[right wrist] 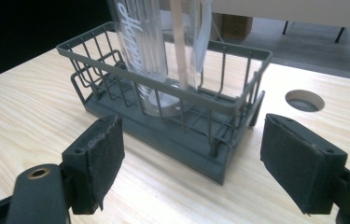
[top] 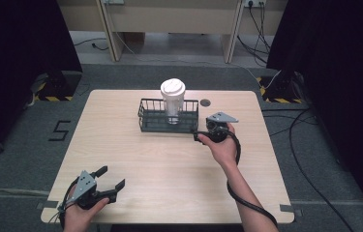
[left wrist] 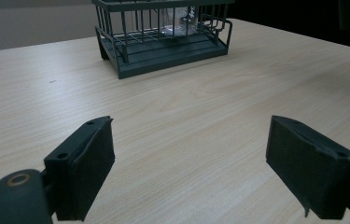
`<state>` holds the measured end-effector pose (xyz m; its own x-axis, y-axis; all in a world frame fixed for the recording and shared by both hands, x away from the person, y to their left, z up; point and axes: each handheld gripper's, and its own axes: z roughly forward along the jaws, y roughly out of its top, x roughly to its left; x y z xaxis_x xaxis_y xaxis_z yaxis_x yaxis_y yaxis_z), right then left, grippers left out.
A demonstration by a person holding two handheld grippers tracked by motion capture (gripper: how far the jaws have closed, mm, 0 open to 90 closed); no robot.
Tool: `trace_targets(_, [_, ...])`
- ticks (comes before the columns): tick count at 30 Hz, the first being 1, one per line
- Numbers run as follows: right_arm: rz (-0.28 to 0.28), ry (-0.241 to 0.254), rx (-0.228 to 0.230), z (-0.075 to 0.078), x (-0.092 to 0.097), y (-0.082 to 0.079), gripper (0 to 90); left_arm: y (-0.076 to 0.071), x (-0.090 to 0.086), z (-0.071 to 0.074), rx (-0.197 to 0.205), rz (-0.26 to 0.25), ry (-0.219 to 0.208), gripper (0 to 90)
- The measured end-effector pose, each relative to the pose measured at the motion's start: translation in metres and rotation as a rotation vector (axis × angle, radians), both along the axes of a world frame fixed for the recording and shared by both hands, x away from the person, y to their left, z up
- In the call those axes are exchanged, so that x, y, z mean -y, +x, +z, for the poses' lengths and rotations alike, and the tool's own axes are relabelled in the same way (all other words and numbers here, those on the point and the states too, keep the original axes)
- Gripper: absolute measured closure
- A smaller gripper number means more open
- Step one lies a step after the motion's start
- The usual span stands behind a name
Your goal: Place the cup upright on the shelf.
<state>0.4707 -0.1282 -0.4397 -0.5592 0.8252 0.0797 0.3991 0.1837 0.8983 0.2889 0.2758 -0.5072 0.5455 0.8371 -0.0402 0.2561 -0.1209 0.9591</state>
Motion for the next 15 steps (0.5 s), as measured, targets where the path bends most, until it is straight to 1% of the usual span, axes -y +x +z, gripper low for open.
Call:
trace_targets(1, [-0.005,-0.002,-0.002,-0.001,0.004,-0.002,22.3,0.000,0.000,0.000,0.000,0.001,-0.001,14.7])
trace_targets(3, [-0.008,-0.001,-0.003,-0.001,0.006,-0.003,22.3,0.000,0.000,0.000,0.000,0.001,-0.001,14.7])
trace_targets(6, [-0.017,-0.003,-0.007,-0.004,0.013,-0.008,22.3,0.000,0.000,0.000,-0.003,0.003,-0.001,14.7])
trace_targets(15, [-0.033,-0.009,-0.014,-0.007,0.027,-0.018,22.2,0.000,0.000,0.000,-0.004,0.007,0.003,14.7])
